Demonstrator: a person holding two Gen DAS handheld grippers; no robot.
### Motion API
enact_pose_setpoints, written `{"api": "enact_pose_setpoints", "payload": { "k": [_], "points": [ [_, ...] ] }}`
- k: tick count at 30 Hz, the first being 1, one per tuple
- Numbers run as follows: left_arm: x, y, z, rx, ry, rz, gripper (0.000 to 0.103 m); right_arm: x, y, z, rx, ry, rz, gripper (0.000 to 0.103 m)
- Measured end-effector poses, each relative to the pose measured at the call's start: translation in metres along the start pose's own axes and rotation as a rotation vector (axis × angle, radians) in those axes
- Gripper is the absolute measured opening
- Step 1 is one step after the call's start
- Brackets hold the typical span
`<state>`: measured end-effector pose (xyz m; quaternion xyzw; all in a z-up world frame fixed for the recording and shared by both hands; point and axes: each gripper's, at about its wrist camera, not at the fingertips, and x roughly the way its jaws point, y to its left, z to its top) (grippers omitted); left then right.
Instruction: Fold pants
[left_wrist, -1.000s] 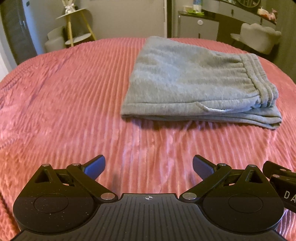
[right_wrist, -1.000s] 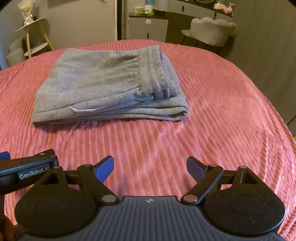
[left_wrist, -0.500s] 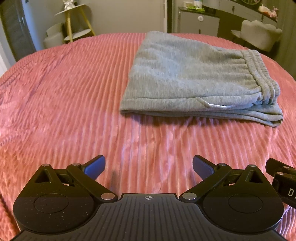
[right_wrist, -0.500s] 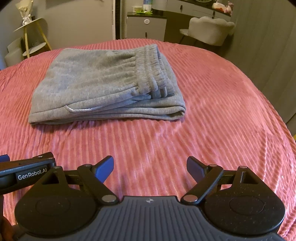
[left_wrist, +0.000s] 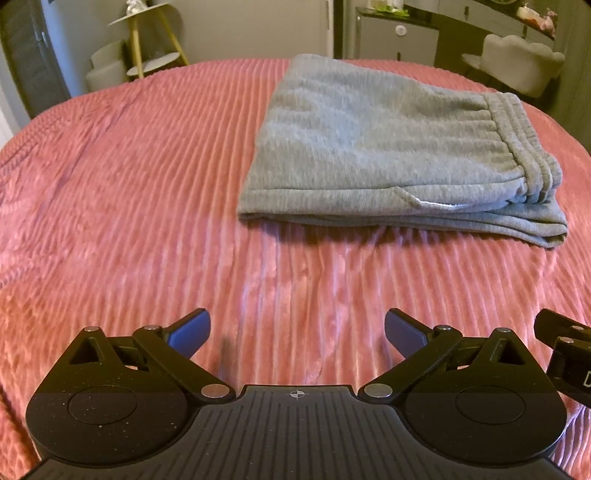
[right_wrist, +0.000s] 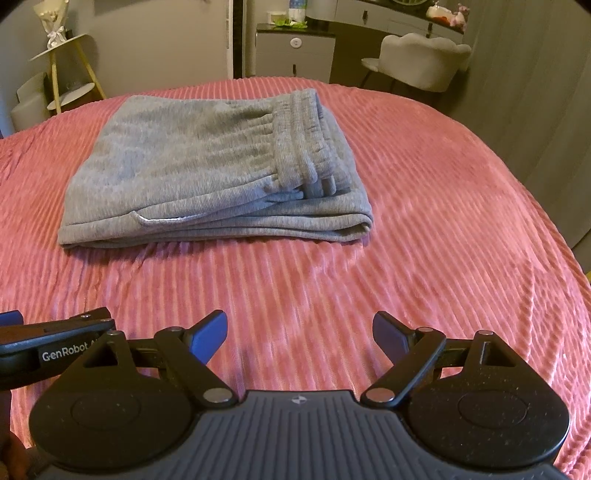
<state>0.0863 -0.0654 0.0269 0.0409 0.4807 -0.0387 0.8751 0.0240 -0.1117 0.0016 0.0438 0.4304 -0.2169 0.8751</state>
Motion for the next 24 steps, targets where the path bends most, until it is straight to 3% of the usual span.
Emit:
{"api": "enact_pose_setpoints", "payload": {
  "k": [24],
  "points": [
    [0.0026,0.0002,0.0001,0.004,0.015,-0.005,0.103,-0.0016,-0.0005,0.0017,0.003,-0.003,0.006,0.086]
  ]
}}
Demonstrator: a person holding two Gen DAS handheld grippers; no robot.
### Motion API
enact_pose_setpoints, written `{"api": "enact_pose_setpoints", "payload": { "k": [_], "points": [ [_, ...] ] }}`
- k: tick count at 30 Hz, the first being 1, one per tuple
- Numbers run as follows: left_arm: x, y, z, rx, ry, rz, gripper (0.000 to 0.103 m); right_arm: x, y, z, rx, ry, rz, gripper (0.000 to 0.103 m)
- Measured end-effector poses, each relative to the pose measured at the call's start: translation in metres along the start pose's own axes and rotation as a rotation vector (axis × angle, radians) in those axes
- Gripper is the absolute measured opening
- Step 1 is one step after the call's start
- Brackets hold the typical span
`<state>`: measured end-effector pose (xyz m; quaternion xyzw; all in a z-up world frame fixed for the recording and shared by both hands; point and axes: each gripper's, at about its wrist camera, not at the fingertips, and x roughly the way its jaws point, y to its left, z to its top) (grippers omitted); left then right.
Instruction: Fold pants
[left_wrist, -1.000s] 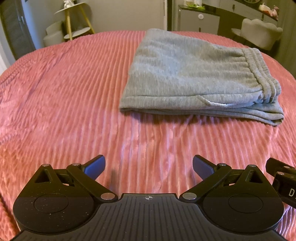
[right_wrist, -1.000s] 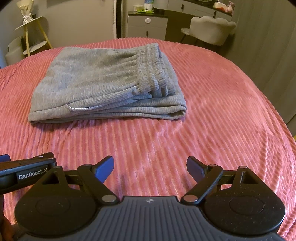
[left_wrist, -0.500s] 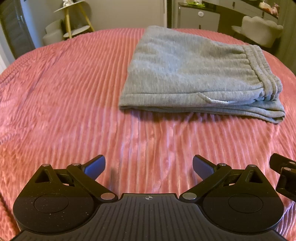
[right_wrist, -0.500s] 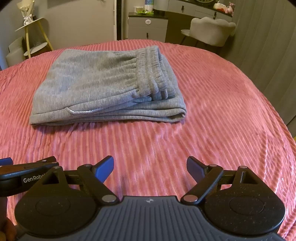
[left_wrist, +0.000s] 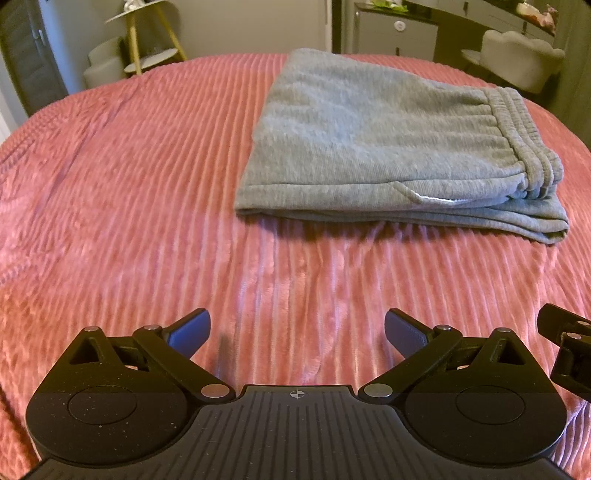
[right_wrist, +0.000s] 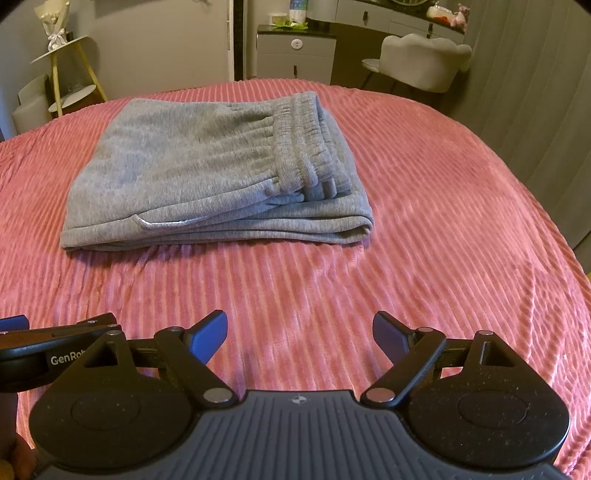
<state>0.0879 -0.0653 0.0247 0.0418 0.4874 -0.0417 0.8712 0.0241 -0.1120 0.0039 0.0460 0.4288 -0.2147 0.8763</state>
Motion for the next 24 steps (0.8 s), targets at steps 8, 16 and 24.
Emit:
{"api": "enact_pose_setpoints", "payload": {
  "k": [8,16,24],
  "points": [
    [0.0011,0.0007,0.0003,0.000,0.005,-0.006,0.103,0.0008,0.0016,-0.0002,-0.006,0.002,0.001,0.086],
    [0.0025,0.0010,0.0005,-0.002,0.011,-0.014,0.103,0.0012,0.0011,-0.0010,-0.005,0.001,0.005,0.086],
    [0.0028,0.0008,0.0003,-0.002,0.015,-0.016,0.103,0.0018,0.0016,-0.0028,-0.007,0.004,0.004,0.086]
  ]
}}
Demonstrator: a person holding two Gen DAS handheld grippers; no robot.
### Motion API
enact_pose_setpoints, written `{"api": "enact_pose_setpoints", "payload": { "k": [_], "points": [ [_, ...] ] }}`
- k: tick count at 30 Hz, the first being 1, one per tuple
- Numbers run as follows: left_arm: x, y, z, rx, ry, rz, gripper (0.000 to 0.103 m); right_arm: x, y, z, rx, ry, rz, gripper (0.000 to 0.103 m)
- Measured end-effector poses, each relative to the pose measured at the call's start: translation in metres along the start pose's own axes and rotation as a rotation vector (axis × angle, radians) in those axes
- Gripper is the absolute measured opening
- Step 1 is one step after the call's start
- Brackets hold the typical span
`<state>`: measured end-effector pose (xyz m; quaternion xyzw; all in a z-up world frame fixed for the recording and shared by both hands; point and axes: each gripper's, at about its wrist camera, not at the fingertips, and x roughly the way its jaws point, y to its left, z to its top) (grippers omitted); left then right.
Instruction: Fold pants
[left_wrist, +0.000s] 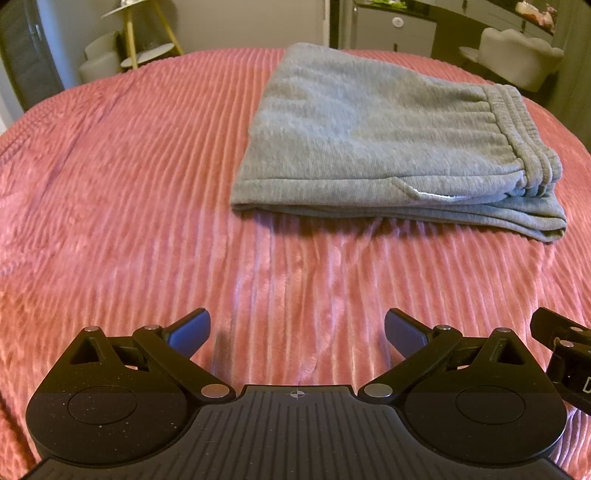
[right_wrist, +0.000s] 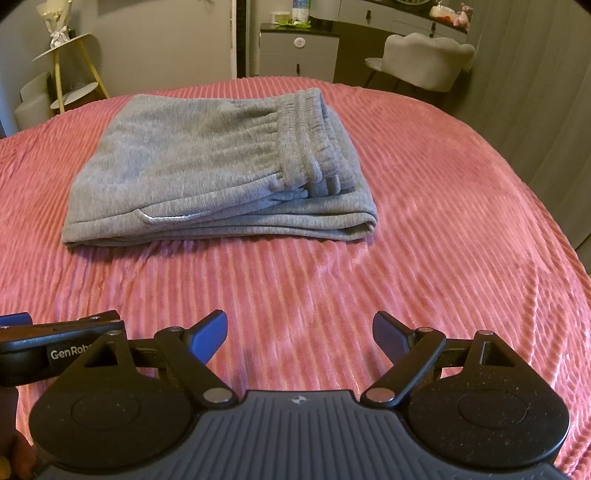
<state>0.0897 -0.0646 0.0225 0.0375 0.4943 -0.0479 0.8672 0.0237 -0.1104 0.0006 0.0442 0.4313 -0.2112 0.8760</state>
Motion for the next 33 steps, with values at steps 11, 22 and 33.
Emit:
{"api": "enact_pose_setpoints", "payload": {
  "k": [11,22,33],
  "points": [
    [0.0001,-0.0006,-0.0002,0.001,0.000,0.001,0.103,0.0000,-0.0023,-0.0003,0.007,-0.005,0.005,0.086],
    [0.0007,-0.0002,-0.0005,0.010,0.005,-0.001,0.103,-0.0002,-0.0037,0.0000,0.015,-0.005,0.005,0.086],
    [0.0008,-0.0016,-0.0005,0.020,0.003,0.006,0.103,-0.0003,-0.0040,0.0011,0.016,-0.008,0.006,0.086]
  ]
}}
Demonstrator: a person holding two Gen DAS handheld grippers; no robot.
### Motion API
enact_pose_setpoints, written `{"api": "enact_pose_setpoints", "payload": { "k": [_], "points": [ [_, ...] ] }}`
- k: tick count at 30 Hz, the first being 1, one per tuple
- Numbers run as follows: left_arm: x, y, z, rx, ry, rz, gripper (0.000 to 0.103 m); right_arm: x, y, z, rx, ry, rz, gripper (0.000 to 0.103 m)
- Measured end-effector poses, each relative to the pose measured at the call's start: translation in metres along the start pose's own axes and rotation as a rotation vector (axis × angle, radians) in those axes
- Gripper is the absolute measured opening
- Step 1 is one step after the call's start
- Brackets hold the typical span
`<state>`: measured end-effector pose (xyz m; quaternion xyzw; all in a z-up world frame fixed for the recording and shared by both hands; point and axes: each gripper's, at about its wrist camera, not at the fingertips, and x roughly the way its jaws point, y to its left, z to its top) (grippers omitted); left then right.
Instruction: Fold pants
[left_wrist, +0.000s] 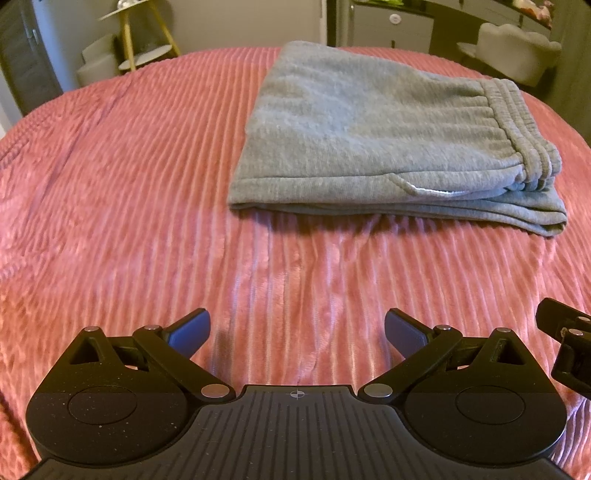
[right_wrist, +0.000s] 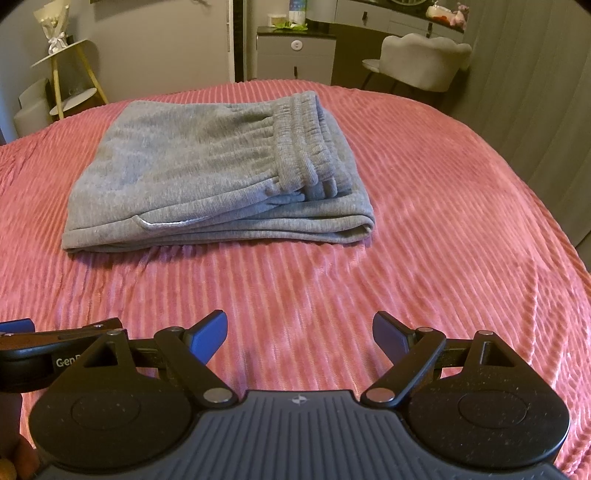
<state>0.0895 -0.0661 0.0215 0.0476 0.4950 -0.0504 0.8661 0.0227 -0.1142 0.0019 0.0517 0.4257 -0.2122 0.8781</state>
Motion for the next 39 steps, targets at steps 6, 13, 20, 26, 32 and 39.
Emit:
{"api": "enact_pose_setpoints", "payload": {
  "k": [6,13,20,26,32,39],
  "points": [
    [0.0008,0.0005,0.0003,0.001,0.004,-0.004,0.103,0.0008,-0.0006,0.0003,0.003,0.003,0.000,0.086],
    [0.0010,0.0001,0.0002,0.001,0.006,-0.005,0.103,0.0013,-0.0010,-0.0002,0.004,0.004,-0.001,0.086],
    [0.0010,0.0001,0.0002,0.002,0.006,-0.006,0.103,0.0010,-0.0008,-0.0008,0.000,0.003,-0.003,0.086],
    [0.0018,-0.0004,0.0000,0.005,0.007,-0.008,0.103,-0.0001,-0.0004,-0.0012,-0.003,0.001,-0.007,0.086],
    [0.0010,-0.0002,-0.0002,0.011,0.000,-0.003,0.103,-0.0001,0.0005,-0.0011,-0.011,-0.003,-0.012,0.086],
    [-0.0003,0.0001,-0.0003,0.017,-0.008,-0.005,0.103,-0.0035,-0.0004,-0.0015,-0.012,-0.008,-0.011,0.086]
  ]
}}
